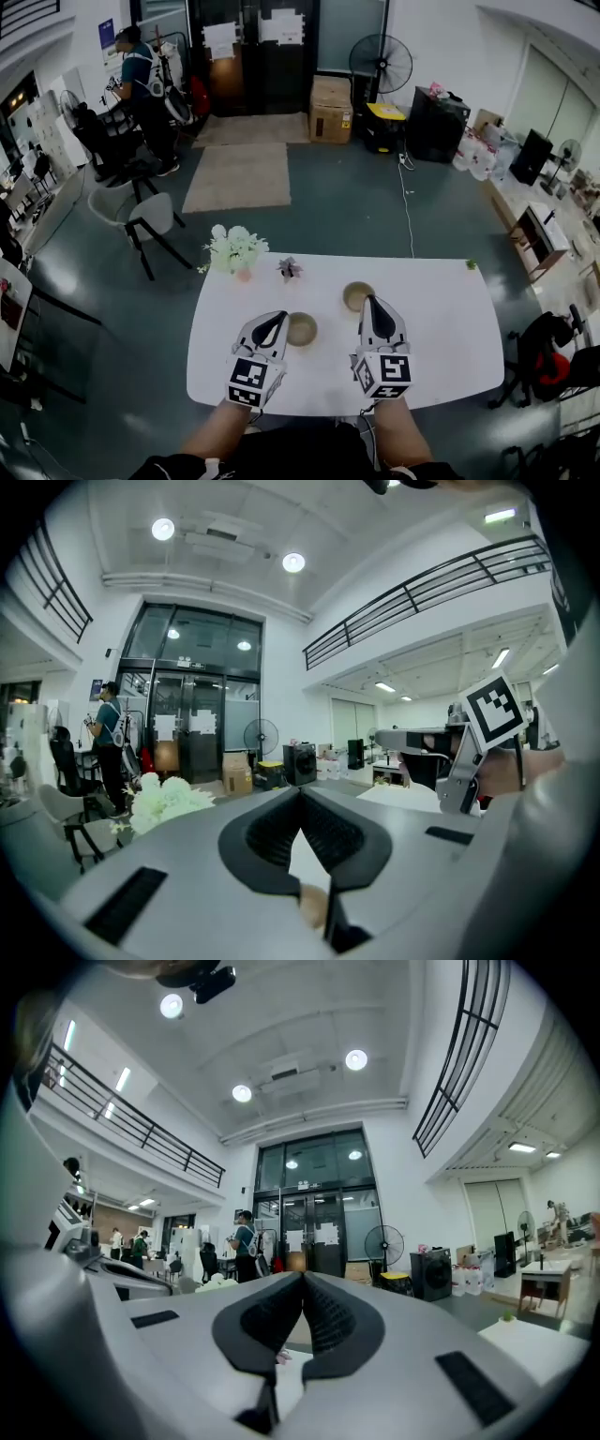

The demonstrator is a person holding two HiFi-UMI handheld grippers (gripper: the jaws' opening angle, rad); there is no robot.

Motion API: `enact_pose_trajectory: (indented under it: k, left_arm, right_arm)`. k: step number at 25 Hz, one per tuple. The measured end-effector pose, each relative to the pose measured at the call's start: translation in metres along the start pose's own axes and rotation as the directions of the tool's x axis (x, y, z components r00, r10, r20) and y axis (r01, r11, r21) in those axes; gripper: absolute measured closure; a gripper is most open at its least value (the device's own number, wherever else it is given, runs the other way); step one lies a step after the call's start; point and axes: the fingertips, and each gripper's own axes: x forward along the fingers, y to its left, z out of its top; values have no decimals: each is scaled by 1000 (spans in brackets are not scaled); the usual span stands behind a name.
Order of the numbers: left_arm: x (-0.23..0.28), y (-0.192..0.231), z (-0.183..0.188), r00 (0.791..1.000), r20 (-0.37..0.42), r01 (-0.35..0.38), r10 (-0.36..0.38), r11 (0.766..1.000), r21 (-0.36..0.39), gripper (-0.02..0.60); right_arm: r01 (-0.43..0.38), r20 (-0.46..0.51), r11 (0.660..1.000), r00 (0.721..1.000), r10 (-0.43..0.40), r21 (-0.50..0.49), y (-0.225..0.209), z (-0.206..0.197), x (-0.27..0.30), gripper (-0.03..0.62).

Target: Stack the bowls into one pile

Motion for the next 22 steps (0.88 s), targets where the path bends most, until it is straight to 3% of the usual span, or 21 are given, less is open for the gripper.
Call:
enact_pose_trajectory:
  k: [4, 8, 14, 18, 19, 21, 22]
  left_arm:
    - [-63, 73, -30, 999, -32, 42, -42, 999, -26, 569]
    - [-108, 112, -28, 997, -28, 72, -72, 997, -25, 570]
    - [-130, 129, -25, 995, -13, 102, -103, 994, -39, 570]
    - [-137, 124, -25, 993, -4, 118, -118, 993, -28, 569]
    - [-138, 124, -25, 993, -4, 117, -117, 993, -28, 570]
    - [-139, 126, -26, 994, -1, 108, -108, 993, -43, 569]
    - [-141, 127, -26, 995, -1, 102, -102, 994, -49, 570]
  right_arm:
    - [54, -22, 998, 998, -54, 22, 100, -20, -4, 579]
    - [82, -56, 997, 995, -81, 3, 166, -25, -11, 579]
    - [89, -69, 996, 994, -90, -7, 192, -28, -9, 579]
    - [30, -138, 997, 990, -41, -78, 199, -48, -6, 579]
    - [-9, -172, 995, 985, -8, -97, 203, -57, -4, 556]
    - [-101, -258, 986, 964, 64, -131, 214, -79, 2, 415]
    - [-140, -300, 979, 950, 90, -150, 220, -91, 4, 384]
